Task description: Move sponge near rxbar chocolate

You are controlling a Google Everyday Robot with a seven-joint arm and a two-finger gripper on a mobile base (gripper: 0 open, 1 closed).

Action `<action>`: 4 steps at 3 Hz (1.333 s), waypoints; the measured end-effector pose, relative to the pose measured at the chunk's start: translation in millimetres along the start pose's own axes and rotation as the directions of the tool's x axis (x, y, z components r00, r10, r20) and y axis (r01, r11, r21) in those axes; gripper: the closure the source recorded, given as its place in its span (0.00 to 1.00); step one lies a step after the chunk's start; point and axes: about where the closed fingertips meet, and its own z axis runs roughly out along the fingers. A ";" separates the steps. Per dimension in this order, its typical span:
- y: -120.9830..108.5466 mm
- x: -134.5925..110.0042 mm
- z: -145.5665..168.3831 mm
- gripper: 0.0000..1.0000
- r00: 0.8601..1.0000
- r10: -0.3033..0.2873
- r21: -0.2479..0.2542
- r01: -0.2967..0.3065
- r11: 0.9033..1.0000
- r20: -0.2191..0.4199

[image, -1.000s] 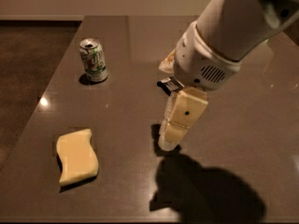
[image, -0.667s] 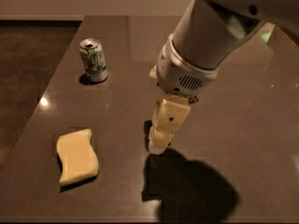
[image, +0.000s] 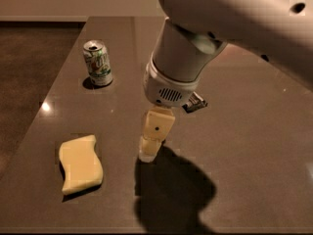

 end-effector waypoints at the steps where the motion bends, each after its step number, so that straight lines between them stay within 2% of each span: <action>1: -11.1 -1.4 13.6 0.00 0.998 0.057 -0.019 -0.057 0.998 -0.002; 2: -19.9 -6.1 38.8 0.00 0.994 0.113 -0.048 -0.113 0.992 -0.002; 3: -27.4 -14.1 57.5 0.00 0.990 0.142 -0.063 -0.141 0.988 0.011; 4: -19.0 -35.6 69.2 0.00 0.990 0.138 -0.080 -0.135 0.988 0.038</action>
Offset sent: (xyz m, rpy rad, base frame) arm 0.0417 0.0284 -0.0630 0.0319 0.1426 -0.1492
